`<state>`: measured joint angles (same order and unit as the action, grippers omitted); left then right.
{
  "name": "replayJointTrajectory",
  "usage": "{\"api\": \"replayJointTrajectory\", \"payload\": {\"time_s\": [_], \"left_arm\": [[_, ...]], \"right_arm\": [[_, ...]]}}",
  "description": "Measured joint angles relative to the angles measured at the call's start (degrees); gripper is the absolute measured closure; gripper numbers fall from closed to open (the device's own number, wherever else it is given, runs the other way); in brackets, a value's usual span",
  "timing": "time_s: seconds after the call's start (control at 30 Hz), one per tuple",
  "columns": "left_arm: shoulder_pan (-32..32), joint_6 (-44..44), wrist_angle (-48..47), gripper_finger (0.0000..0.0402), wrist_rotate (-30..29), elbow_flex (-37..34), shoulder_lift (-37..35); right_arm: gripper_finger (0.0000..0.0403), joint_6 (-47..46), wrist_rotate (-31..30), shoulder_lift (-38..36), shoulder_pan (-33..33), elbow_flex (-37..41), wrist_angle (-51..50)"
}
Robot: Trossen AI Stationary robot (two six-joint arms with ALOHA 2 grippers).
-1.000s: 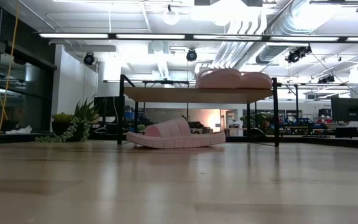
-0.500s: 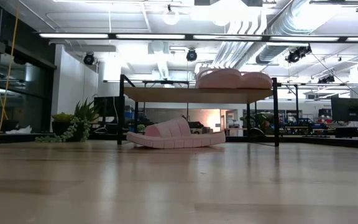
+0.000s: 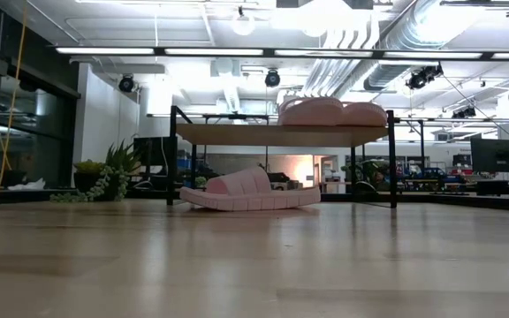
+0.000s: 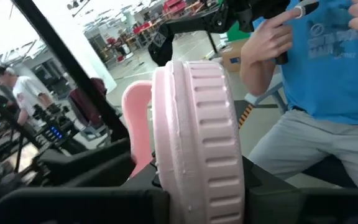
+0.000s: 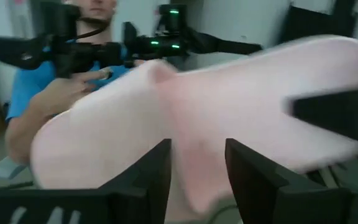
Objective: Pick and place slides into the shelf
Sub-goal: Put the pink slide on the shelf
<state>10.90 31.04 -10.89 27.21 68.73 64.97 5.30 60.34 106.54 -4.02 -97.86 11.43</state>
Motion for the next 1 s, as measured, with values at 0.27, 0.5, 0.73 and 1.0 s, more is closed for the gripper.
{"api": "replayJointTrajectory", "payload": {"time_s": [0.27, 0.5, 0.73, 1.0], "left_arm": [[-0.1, -0.9, -5.0, 0.0347, -7.0, 0.0, -2.3], [0.0, -2.7, -12.9, 0.0347, -14.2, 0.0, -6.2], [0.0, -5.9, -20.2, 0.0347, -29.9, 0.0, -7.9], [0.0, -7.7, -23.8, 0.0347, -41.1, 0.0, -6.4]], "right_arm": [[0.0260, -4.3, 0.8, -1.5, 6.7, 0.0, -1.9], [0.0261, 0.0, 0.3, -7.4, 11.7, 0.0, -12.6], [0.0261, 4.9, -11.1, -15.2, 16.4, 0.0, -24.4], [0.0261, 5.3, -24.2, -21.7, 19.4, 0.0, -35.9]]}}
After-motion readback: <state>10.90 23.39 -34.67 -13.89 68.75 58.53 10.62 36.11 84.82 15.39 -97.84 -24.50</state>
